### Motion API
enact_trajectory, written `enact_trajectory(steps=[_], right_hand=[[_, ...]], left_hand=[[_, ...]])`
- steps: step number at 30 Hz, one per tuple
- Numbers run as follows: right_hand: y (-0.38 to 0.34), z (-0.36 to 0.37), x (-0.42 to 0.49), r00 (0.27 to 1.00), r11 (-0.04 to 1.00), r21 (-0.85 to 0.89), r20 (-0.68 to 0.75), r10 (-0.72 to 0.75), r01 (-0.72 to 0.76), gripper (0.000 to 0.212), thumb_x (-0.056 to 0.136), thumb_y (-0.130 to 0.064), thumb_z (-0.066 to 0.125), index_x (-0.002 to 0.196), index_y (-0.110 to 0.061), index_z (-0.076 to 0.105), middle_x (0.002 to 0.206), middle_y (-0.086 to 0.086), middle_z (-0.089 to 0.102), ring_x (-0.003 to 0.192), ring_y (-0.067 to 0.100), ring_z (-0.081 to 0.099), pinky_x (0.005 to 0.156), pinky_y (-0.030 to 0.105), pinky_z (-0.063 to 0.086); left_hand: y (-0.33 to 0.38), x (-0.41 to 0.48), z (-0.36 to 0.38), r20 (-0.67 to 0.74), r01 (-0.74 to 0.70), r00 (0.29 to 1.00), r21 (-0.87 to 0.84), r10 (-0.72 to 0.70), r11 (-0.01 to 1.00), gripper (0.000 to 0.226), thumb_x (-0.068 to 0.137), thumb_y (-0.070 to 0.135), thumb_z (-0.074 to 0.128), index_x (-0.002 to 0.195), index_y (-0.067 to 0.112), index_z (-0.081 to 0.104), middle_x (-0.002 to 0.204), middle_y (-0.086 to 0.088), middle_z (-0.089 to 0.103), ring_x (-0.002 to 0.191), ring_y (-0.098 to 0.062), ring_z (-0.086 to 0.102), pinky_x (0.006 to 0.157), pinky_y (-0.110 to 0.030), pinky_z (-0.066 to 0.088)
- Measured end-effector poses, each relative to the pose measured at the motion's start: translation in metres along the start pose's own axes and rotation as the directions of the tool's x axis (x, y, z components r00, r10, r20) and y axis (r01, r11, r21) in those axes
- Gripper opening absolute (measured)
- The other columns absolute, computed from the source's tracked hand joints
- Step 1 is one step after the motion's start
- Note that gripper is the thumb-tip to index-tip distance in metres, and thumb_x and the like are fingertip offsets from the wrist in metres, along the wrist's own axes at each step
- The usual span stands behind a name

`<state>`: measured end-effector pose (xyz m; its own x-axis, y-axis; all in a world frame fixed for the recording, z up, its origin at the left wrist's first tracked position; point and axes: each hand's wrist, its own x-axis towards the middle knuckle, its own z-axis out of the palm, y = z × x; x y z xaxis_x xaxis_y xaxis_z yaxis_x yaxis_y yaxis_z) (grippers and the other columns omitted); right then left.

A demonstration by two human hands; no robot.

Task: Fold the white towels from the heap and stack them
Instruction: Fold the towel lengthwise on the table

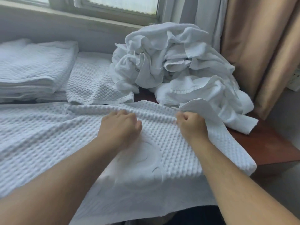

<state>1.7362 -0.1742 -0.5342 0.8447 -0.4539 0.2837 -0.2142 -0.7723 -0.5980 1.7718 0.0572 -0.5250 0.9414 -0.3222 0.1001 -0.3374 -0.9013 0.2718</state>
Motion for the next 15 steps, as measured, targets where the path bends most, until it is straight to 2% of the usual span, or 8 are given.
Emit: enact_trajectory(steps=[2,4,5,8,10,12,14,15], right_hand=[[0.003,-0.004,0.008,0.994,0.994,0.044,0.043,0.096,-0.098,0.072,0.096,-0.062,0.039,0.062,-0.004,0.065,0.059,0.006,0.066,0.061,0.026,0.061,0.059,0.04,0.048],[0.0,-0.009,0.021,0.968,0.969,0.084,0.113,0.223,-0.233,0.086,0.083,-0.085,0.033,0.064,-0.011,0.072,0.055,-0.006,0.069,0.055,0.015,0.065,0.059,0.035,0.05],[-0.002,-0.013,0.029,0.943,0.944,0.105,0.154,0.295,-0.313,0.092,0.073,-0.094,0.032,0.068,-0.012,0.072,0.054,-0.005,0.069,0.049,0.012,0.063,0.056,0.031,0.05],[-0.009,-0.022,0.051,0.819,0.834,0.108,0.294,0.493,-0.541,0.107,0.056,-0.104,0.034,0.084,-0.007,0.07,0.063,0.011,0.073,0.042,0.017,0.062,0.044,0.024,0.049],[-0.011,-0.02,0.066,0.752,0.775,0.069,0.309,0.582,-0.628,0.096,0.06,-0.094,0.048,0.081,-0.003,0.07,0.065,0.014,0.073,0.043,0.022,0.064,0.043,0.026,0.051],[-0.012,-0.014,0.074,0.718,0.751,0.03,0.322,0.617,-0.659,0.061,0.071,-0.067,0.057,0.072,-0.006,0.064,0.06,0.009,0.07,0.036,0.019,0.055,0.042,0.02,0.045],[-0.004,-0.006,0.073,0.743,0.754,0.112,0.313,0.592,-0.647,0.035,0.077,-0.047,0.058,0.067,-0.014,0.058,0.054,0.004,0.063,0.033,0.015,0.042,0.039,0.014,0.03],[0.004,-0.002,0.068,0.791,0.767,0.208,0.259,0.555,-0.607,0.031,0.08,-0.041,0.057,0.065,-0.014,0.058,0.053,0.003,0.062,0.035,0.014,0.042,0.037,0.014,0.027]], left_hand=[[0.011,0.018,-0.001,-0.021,0.035,0.999,0.116,-0.033,0.993,0.035,0.098,0.045,0.031,0.104,0.027,0.06,0.12,-0.005,0.055,0.111,-0.029,0.047,0.091,-0.045,0.036],[0.018,0.036,0.003,0.005,0.066,0.998,0.16,-0.067,0.985,0.045,0.099,0.048,0.031,0.117,0.022,0.063,0.127,-0.008,0.053,0.118,-0.029,0.045,0.097,-0.048,0.034],[0.018,0.043,0.006,0.012,0.064,0.998,0.149,-0.067,0.987,0.048,0.099,0.049,0.03,0.12,0.02,0.062,0.13,-0.01,0.052,0.121,-0.028,0.044,0.098,-0.048,0.034],[0.009,0.049,0.019,-0.076,0.02,0.997,0.035,-0.017,0.999,0.037,0.1,0.049,0.033,0.101,0.021,0.058,0.121,-0.008,0.057,0.116,-0.026,0.046,0.092,-0.044,0.036],[0.002,0.054,0.023,-0.107,-0.009,0.994,-0.067,0.001,0.998,0.029,0.098,0.048,0.04,0.094,0.022,0.053,0.114,-0.003,0.057,0.111,-0.026,0.048,0.086,-0.042,0.036],[-0.002,0.058,0.027,-0.163,-0.033,0.987,-0.169,0.005,0.985,0.024,0.096,0.045,0.049,0.107,0.024,0.052,0.12,-0.001,0.05,0.113,-0.026,0.05,0.083,-0.04,0.036],[-0.005,0.063,0.026,-0.209,-0.036,0.978,-0.275,-0.023,0.961,0.045,0.093,0.039,0.059,0.132,0.025,0.042,0.134,-0.002,0.037,0.116,-0.026,0.05,0.08,-0.035,0.037],[-0.006,0.065,0.026,-0.208,-0.027,0.978,-0.294,-0.036,0.955,0.06,0.092,0.038,0.062,0.143,0.026,0.033,0.142,-0.003,0.029,0.119,-0.028,0.05,0.08,-0.035,0.038]])
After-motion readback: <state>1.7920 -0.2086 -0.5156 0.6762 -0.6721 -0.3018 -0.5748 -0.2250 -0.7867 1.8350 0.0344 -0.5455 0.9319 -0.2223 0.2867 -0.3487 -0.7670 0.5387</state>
